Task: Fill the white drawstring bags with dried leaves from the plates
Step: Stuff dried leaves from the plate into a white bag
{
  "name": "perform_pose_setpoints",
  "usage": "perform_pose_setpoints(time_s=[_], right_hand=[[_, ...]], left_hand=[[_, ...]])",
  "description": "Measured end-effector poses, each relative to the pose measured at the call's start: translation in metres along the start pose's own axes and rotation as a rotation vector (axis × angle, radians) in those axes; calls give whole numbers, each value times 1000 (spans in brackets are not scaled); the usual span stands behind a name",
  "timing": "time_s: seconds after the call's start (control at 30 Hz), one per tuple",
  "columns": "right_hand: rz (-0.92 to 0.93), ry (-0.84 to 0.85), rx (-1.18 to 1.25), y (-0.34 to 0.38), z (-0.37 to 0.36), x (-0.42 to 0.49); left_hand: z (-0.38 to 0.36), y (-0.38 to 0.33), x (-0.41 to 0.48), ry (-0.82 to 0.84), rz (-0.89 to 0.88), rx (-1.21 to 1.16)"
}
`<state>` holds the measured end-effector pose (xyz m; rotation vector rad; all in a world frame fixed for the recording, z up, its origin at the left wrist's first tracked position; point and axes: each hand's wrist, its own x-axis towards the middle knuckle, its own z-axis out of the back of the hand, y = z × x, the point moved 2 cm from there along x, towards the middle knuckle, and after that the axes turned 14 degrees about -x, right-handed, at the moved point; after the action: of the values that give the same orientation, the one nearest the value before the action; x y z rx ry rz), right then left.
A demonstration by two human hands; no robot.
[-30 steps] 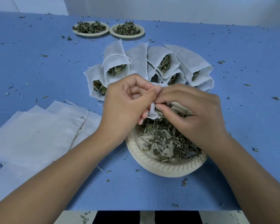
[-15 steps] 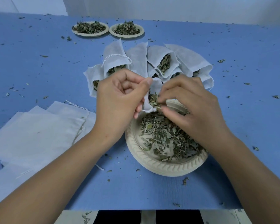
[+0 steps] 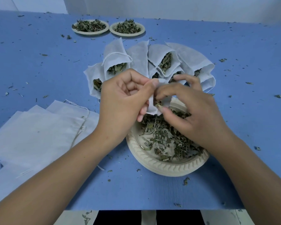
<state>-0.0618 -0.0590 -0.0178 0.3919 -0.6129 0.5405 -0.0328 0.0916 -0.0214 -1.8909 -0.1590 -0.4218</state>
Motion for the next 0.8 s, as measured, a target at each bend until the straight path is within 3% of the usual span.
perform_pose_setpoints(time_s=[0.07,0.13,0.27,0.33,0.53,0.7,0.8], right_hand=[[57,-154,-32,-1,6,-1],[119,-165,-36,-2,10,-1],[200,169,-115,2,-4,-2],[204,235,-126,1,-9,-3],[238,-160,-18,-4,17,-3],[267,165,-103,4,-5,-2],[179,140,-9,1,-2,1]], left_hand=[[2,-1,2,-25,-2,0],[3,-1,2,-41,1,-9],[0,-1,0,23,-7,-31],[-1,0,-1,43,3,-36],[3,-3,2,-10,-54,-17],[-3,-4,-5,98,-72,16],[0,-3,-2,64,-60,28]])
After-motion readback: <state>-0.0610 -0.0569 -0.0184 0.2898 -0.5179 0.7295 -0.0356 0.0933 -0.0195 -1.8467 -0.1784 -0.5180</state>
